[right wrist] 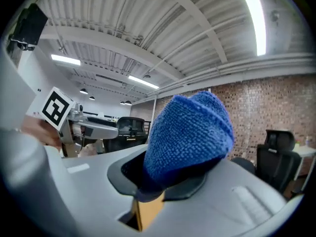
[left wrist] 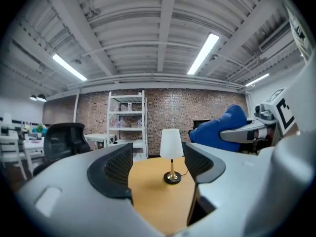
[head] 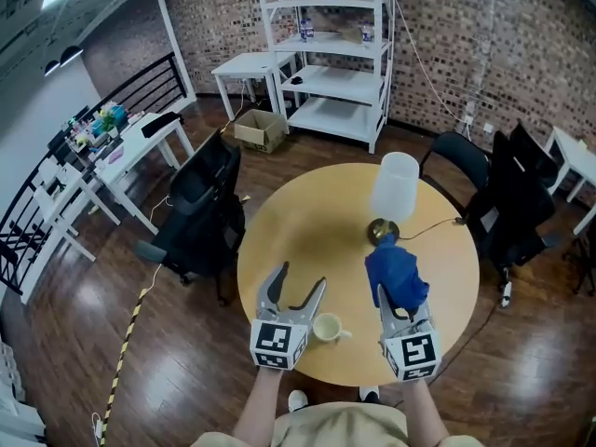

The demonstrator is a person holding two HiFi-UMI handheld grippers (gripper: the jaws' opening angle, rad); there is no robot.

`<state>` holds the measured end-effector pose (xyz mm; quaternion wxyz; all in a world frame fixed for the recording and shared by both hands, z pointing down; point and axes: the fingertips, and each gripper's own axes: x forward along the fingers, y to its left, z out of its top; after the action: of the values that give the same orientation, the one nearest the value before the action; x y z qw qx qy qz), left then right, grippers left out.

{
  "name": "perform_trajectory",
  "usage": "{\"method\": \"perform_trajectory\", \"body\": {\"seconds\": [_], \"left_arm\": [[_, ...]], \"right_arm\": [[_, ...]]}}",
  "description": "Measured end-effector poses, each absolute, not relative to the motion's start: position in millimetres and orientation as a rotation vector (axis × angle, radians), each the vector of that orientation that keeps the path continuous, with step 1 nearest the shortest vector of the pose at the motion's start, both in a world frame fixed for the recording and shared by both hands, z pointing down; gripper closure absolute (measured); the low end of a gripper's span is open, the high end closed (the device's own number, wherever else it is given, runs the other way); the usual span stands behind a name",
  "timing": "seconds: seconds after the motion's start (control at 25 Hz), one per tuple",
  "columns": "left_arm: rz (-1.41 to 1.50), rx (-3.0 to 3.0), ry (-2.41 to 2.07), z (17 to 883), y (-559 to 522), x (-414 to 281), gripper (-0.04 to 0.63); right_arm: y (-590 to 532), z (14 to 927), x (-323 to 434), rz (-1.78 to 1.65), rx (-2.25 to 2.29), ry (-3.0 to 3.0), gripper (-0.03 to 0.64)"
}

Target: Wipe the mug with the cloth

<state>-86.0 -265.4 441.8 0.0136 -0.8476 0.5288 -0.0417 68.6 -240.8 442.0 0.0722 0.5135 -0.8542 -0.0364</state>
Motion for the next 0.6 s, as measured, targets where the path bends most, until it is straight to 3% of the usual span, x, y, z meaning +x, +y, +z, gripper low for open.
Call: {"method": "perform_trajectory", "body": {"seconds": [0.12,0.6], "left_arm": [[-0.208,-2.548,1.651,433.1,-262.3,-85.1,0.283],[-0.042,-2.651,1.651,427.9,-256.5,-80.0,0.312]], "right_arm": [[-237.5,420.9,70.6,-0.145,1.604,-2.555,0.555],[-233.7,428.7,71.5,-0.039,1.592,-2.561,0.555]]}}
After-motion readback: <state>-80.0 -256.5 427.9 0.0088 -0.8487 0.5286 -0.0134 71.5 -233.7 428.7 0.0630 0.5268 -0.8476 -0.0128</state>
